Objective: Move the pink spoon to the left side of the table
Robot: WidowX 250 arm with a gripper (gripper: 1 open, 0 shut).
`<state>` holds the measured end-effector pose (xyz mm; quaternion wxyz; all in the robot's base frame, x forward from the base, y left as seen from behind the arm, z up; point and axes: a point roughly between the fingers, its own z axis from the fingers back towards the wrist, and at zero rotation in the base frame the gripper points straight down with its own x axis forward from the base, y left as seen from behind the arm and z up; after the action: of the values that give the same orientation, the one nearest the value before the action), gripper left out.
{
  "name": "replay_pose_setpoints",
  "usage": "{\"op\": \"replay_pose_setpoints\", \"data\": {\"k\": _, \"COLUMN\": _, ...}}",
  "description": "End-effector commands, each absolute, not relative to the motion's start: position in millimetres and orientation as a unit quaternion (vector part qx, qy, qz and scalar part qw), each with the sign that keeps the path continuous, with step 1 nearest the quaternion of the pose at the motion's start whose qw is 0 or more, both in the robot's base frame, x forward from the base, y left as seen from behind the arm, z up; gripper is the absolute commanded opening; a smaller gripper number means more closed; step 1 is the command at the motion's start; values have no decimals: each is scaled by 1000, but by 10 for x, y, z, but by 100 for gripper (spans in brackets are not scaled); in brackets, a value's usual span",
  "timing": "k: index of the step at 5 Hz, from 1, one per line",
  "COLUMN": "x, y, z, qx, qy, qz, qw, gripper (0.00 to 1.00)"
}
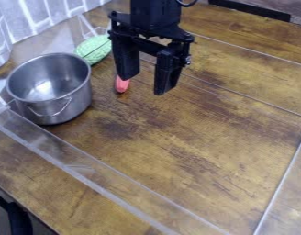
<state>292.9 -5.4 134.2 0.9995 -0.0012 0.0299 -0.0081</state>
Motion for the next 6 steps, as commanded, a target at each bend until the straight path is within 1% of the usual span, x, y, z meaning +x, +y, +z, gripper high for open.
{"op": "replay_pose_setpoints", "data": {"k": 1, "x": 3004, "y": 33, "z": 1317, "qx": -4, "qy": 31, "qz": 20, "qw": 999, "gripper": 100}}
{"op": "replay_pose_setpoints", "data": {"k": 2, "x": 3003, "y": 30, "z": 1384, "qx": -5, "qy": 34, "qz": 29, "qw": 999, "gripper": 100}}
{"op": "replay_pose_setpoints", "data": {"k": 4, "x": 3033, "y": 105, "z": 1438, "qx": -9, "qy": 17, "qz": 4, "qw": 1000, "gripper": 100}}
{"op": "replay_pose_setpoints", "data": {"k": 5, "x": 3087, "y": 56, "z": 1530, "qx": -13, "qy": 10, "qz": -9, "qw": 1000, "gripper": 100}}
{"op": "replay_pose_setpoints", "data": {"k": 6, "x": 3102, "y": -89, "z": 1577, "qx": -18, "qy": 3, "qz": -31, "qw": 999, "gripper": 100}}
